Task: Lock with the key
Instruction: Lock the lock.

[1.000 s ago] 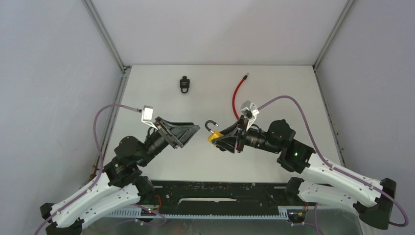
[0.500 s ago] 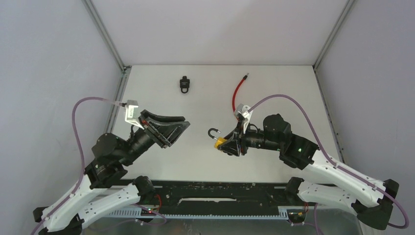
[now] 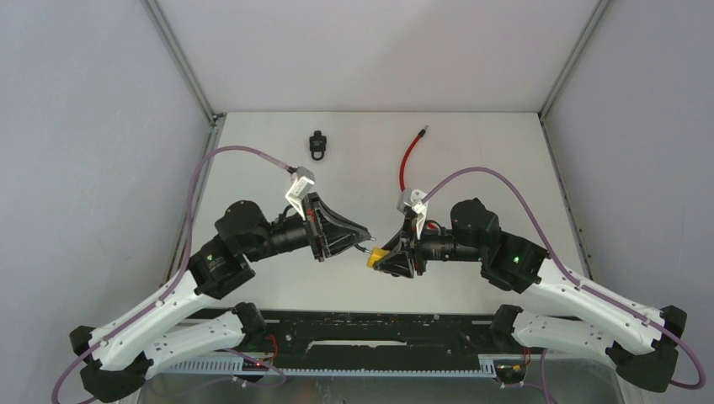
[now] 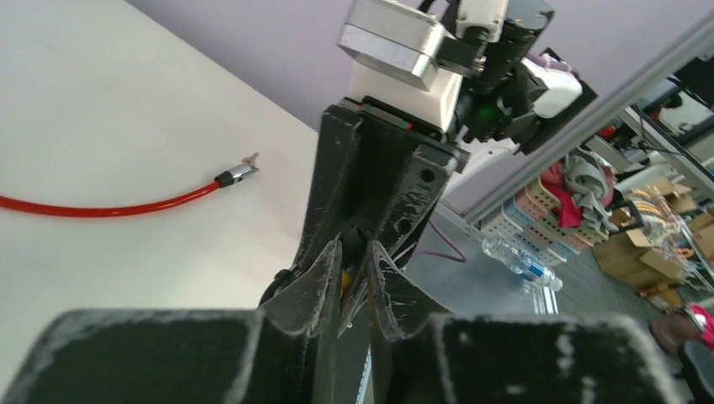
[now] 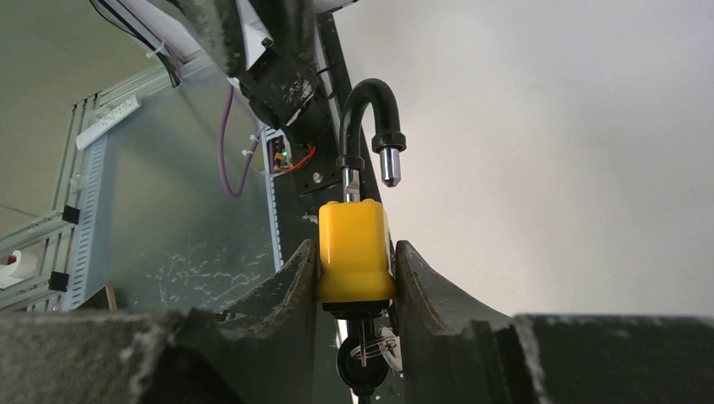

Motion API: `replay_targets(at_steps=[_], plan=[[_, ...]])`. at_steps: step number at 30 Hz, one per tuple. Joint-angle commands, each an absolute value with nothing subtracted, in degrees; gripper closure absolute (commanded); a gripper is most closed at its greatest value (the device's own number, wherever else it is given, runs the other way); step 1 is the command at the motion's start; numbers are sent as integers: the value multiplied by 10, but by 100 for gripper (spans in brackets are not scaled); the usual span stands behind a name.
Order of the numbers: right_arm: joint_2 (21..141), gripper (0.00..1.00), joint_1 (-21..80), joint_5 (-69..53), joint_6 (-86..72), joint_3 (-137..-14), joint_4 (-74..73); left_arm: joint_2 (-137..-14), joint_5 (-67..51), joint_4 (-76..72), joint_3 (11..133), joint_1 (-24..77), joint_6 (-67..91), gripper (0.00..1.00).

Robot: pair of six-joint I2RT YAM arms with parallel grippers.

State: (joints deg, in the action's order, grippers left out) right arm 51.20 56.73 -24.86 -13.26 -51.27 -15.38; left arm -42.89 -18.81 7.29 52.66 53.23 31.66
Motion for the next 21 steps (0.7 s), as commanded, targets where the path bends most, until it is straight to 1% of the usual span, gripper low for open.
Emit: replay_targets(at_steps=[1, 4, 8, 14, 21], plan=[[501, 100, 570, -261, -125, -546, -117, -429, -257, 28, 534, 534, 324, 83], [500, 100, 570, -252, -125, -546, -115, -432, -266, 43, 537, 534, 317, 87], [498, 100, 570, -255, -124, -546, -108, -436, -277, 66, 540, 534, 307, 90], [496, 100, 570, -270, -123, -546, -99, -459, -259, 128, 556, 534, 279, 93], [491, 100, 571, -290, -121, -546, -98, -491, -218, 221, 604, 533, 221, 96]])
